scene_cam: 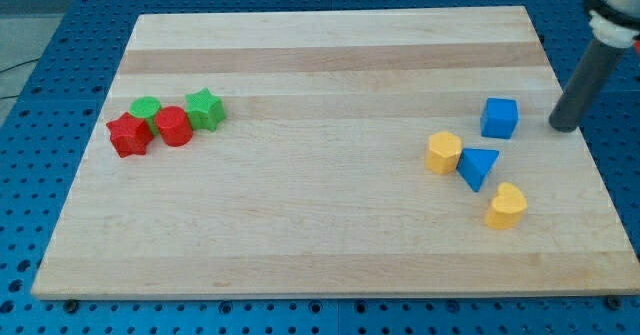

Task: Move the blue triangle below to the yellow hexagon

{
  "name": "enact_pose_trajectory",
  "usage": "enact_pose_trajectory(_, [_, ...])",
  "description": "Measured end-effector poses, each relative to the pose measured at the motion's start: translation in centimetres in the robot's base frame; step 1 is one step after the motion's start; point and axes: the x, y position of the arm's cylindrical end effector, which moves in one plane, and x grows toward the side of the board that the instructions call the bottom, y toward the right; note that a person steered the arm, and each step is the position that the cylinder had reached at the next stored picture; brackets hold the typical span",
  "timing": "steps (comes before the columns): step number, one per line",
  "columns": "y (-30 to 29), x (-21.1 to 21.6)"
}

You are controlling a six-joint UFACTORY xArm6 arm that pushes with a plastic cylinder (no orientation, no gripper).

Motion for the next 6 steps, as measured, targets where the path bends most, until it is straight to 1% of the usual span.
enact_pose_trajectory(2, [-11.8, -1.2])
enact_pose_trajectory(3, [-8.7, -0.1])
enact_pose_trajectory(4, [-8.3, 3.5])
enact_pose_trajectory(6, [-10.9, 6.9])
